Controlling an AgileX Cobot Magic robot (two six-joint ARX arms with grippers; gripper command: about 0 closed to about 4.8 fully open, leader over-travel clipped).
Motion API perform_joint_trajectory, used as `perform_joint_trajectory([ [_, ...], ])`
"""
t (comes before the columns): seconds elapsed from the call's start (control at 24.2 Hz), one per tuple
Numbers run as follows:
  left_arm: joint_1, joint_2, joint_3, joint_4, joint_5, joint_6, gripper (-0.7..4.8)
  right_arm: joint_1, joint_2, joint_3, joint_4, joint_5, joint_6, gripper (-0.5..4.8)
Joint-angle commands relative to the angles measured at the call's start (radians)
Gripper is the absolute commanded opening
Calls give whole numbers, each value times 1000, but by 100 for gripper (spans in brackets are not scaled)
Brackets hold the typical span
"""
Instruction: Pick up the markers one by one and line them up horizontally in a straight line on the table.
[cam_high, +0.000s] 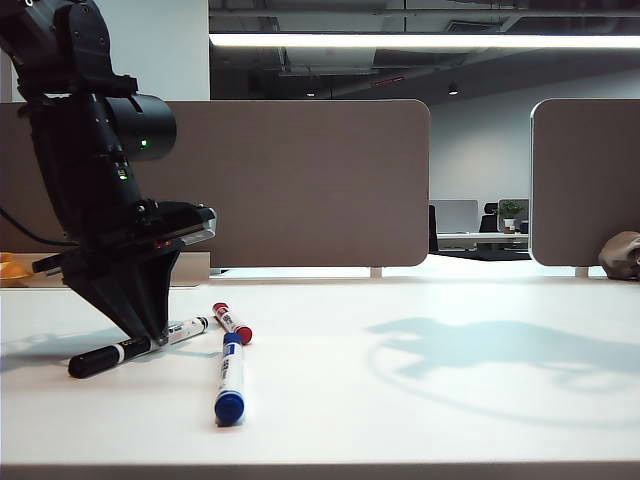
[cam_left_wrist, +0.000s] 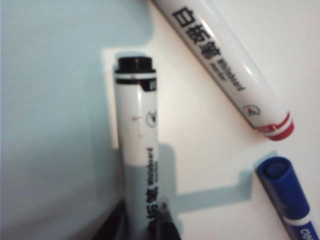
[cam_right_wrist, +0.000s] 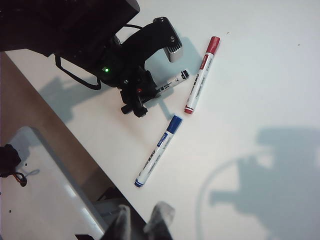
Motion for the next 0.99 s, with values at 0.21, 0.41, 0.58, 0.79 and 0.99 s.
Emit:
perform_joint_trajectory([
  [0.21, 1, 6, -1, 29, -39, -54, 17, 1, -8, 3, 10, -26, 35, 63],
  [0.41, 2, 6, -1, 55, -37, -107, 17, 1, -8, 3, 10, -26, 36, 63],
  [0.58, 4, 6, -1, 69, -39, -137, 18, 1, -8, 3, 10, -26, 42, 63],
  [0.79, 11, 6, 1, 82, -35, -169, 17, 1, -8, 3, 10, -26, 46, 63],
  [0.99, 41, 5, 48, 53, -34, -171, 17, 1, -8, 3, 10, -26, 47, 63],
])
